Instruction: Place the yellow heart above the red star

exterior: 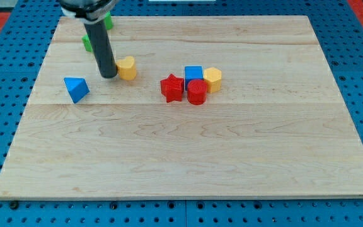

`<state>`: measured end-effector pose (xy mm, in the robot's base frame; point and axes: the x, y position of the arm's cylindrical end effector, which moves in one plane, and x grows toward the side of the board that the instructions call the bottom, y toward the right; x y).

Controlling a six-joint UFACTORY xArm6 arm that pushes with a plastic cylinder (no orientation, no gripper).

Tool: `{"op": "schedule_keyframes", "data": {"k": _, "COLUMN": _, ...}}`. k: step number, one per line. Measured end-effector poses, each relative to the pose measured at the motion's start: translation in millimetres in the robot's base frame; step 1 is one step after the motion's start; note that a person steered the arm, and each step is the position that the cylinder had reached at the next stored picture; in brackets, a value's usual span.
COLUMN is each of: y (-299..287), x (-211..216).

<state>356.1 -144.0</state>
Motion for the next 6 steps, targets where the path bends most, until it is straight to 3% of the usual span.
{"op": "schedule_keyframes", "data": {"k": 3, "y": 64, "x": -18}}
{"op": "schedule_keyframes", "data": {"k": 4, "y": 108, "x": 2}}
{"op": "schedule_keyframes", "data": {"k": 5, "y": 86, "x": 2}}
{"op": "schedule_keyframes", "data": {"k": 6, "y": 2, "x": -7}}
